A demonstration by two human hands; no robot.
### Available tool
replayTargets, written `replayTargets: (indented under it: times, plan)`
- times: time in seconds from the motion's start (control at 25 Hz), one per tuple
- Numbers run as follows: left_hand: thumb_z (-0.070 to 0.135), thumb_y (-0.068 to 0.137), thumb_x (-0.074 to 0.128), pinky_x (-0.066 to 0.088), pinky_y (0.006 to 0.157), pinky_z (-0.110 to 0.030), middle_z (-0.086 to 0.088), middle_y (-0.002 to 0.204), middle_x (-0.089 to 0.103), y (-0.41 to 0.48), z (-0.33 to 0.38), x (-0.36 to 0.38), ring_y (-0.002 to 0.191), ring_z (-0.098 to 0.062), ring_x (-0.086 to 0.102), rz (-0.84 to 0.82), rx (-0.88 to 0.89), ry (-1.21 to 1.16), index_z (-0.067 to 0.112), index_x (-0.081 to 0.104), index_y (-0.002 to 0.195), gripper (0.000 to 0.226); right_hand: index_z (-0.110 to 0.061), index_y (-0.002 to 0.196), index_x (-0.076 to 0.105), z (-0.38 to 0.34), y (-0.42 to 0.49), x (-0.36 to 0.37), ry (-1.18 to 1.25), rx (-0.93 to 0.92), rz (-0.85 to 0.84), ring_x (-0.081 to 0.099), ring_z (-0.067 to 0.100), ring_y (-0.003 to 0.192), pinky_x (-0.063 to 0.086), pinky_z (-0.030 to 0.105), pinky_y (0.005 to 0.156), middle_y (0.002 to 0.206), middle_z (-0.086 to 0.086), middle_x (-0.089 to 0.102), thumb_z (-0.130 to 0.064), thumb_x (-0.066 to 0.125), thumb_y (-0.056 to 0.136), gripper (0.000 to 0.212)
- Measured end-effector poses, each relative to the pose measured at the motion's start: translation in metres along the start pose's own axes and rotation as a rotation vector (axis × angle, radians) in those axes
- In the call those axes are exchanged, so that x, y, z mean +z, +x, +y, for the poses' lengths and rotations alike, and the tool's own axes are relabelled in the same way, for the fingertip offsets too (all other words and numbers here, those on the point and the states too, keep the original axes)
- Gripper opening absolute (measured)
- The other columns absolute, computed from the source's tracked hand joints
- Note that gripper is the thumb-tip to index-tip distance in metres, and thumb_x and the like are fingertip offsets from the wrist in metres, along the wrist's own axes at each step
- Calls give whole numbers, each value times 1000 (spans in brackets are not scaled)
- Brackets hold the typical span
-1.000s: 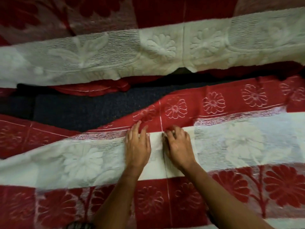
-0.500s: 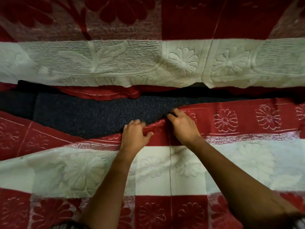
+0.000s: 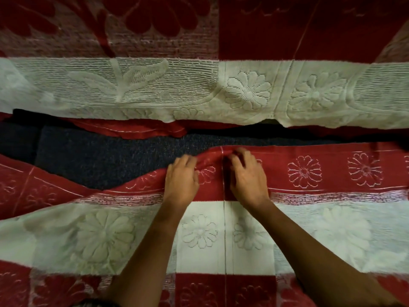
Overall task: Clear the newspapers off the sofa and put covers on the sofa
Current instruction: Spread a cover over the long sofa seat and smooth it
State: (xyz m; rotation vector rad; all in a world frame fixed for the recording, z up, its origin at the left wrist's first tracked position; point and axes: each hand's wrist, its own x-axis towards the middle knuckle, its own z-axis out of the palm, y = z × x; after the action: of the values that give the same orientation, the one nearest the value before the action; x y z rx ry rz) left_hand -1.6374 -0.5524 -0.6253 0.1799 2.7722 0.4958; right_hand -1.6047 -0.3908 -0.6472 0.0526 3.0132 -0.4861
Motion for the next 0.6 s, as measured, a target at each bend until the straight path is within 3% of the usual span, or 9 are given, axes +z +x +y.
replayTargets:
  times: [0.12,0.2,0.28,0.36,0.44,0.52,0.6]
  plan:
    - [21,93,52,39,95,-36,-7,118,59,-11,2,12,107,-22,53,-4,3,65,6,59,118,30,-4,112,62,2,-13,10,-54,-79,-49,54,36,115,48,48,90,126,18,56,-6,68,78,34]
    - [26,89,57,48,79,-38,-11,96,66,-18,8,21,86,-26,62,135,33,62,3,68,96,26,-6,101,67,3,-17,9,-54,-95,-10,61,32,101,51,44,81,112,14,64,-7,74,73,29]
    - [30,93,47,52,70,-37,-11,90,66,-23,13,26,77,-27,64,166,21,-13,3,68,92,35,-8,94,68,3,-18,5,-35,-84,20,63,27,87,52,40,72,102,10,66,-7,77,67,28]
    - [28,96,44,52,72,-38,-11,104,63,-22,18,24,86,-29,64,93,-88,-124,3,62,112,35,-7,96,67,7,-18,5,-20,-54,39,62,27,82,52,39,69,99,11,64,-4,75,65,33]
    - [32,96,45,45,86,-37,-6,114,60,-18,18,22,102,-23,58,16,-144,-81,10,51,130,41,-6,103,63,11,-16,6,10,-18,45,61,29,82,52,41,70,102,13,61,-2,72,66,38]
    - [36,95,46,32,92,-31,1,114,58,-10,17,19,107,-17,50,-26,-99,33,18,56,126,38,-6,105,61,14,-15,6,27,2,56,60,29,82,51,41,70,104,13,60,-2,69,70,36]
    - [36,91,53,29,93,-30,1,118,54,-1,17,15,112,-16,46,-32,-109,72,19,54,124,37,-7,103,62,15,-15,7,22,12,69,58,28,80,48,39,67,103,12,60,-3,68,71,33]
